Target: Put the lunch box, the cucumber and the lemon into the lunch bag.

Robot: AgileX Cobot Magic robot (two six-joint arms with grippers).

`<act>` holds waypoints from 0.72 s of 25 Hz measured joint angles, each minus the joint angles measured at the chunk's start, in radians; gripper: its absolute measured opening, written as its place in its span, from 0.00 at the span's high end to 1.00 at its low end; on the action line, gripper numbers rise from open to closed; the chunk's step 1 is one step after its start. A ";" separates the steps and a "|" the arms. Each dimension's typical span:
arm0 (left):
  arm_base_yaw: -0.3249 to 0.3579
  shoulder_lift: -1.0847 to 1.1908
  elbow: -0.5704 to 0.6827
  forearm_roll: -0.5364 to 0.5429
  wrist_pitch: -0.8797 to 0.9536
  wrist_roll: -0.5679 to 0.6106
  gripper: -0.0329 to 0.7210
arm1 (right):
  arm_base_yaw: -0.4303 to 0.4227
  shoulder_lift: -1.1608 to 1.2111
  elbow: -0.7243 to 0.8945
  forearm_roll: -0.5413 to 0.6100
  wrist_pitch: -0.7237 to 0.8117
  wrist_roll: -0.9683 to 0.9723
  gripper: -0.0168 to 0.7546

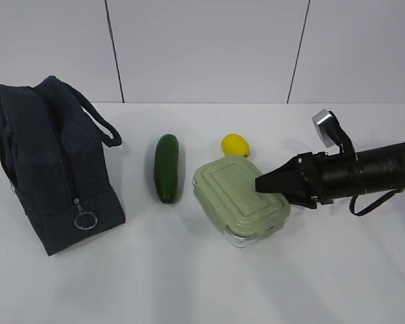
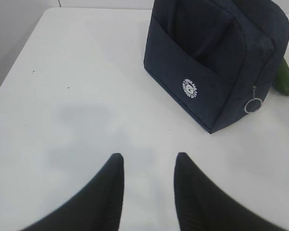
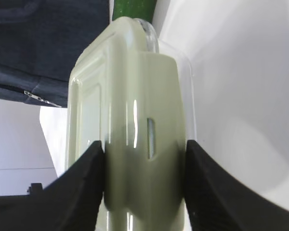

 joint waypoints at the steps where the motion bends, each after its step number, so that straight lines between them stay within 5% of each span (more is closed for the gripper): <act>1: 0.000 0.000 0.000 0.000 0.000 0.000 0.64 | 0.000 -0.001 0.000 0.000 0.000 0.016 0.47; 18: 0.000 0.000 0.000 -0.006 0.000 0.000 0.64 | 0.000 -0.204 0.004 -0.051 0.002 0.229 0.48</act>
